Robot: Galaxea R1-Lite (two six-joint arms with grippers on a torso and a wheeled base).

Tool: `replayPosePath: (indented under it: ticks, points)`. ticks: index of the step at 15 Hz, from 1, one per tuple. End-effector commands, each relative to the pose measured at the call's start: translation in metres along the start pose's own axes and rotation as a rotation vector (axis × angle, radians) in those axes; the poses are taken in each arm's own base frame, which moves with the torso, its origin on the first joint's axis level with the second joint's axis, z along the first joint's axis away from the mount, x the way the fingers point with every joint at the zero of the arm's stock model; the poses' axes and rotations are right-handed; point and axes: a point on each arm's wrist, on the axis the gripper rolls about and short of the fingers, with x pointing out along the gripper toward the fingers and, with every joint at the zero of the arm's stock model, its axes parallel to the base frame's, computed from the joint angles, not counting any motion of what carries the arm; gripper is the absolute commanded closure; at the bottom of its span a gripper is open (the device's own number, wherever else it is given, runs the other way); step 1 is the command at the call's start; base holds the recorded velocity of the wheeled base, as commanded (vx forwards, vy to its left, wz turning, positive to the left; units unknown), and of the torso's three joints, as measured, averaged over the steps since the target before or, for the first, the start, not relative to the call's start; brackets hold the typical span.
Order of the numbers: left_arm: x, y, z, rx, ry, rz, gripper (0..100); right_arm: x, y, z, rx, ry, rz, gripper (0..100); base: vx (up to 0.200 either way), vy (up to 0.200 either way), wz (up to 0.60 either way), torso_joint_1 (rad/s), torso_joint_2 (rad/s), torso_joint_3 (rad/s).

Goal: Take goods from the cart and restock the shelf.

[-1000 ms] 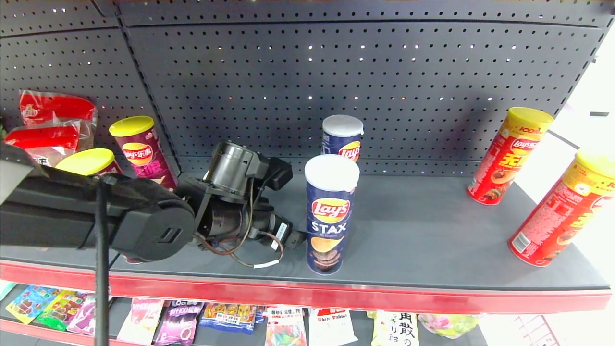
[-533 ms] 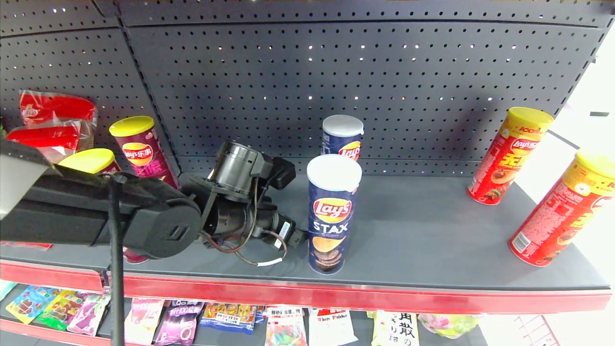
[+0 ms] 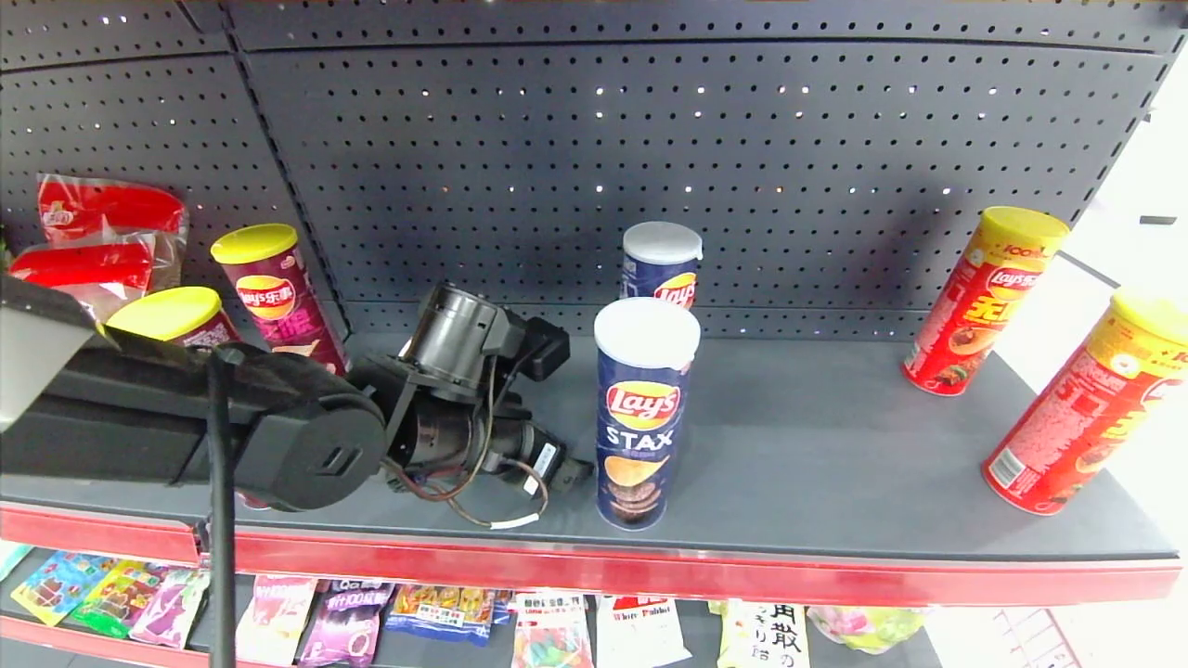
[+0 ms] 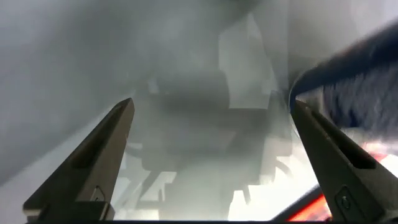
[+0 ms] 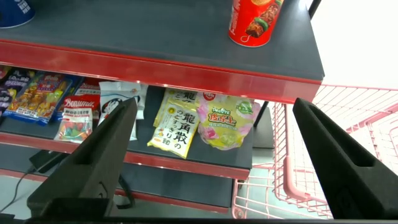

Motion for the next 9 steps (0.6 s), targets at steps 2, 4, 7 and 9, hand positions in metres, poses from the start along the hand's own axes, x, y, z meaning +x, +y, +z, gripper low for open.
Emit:
replayPosePath:
  ticks: [2,4,7,9]
  points:
    - [-0.0018,-0.0010,-0.0018,0.023,0.002,-0.002,0,0.0002,0.0000,0.0004,-0.001,0.002,0.001,0,0.000,0.000,0.00,0.000,0.00,0.000]
    - [-0.0002,-0.0041,-0.0006,0.034,-0.001,-0.008,0,0.0002,0.0000,0.0004,-0.001,0.002,0.001,0,0.000,0.000,0.00,0.000,0.00,0.000]
    - [0.0019,-0.0089,0.0005,0.042,-0.002,-0.020,0,0.0002,0.0000,0.0004,-0.001,0.002,0.001,0,0.000,0.000,0.00,0.000,0.00,0.000]
    - [0.0024,-0.0090,0.0003,0.042,-0.001,-0.020,0,0.0002,0.0000,0.0004,-0.001,0.002,0.001,0,0.000,0.000,0.00,0.000,0.00,0.000]
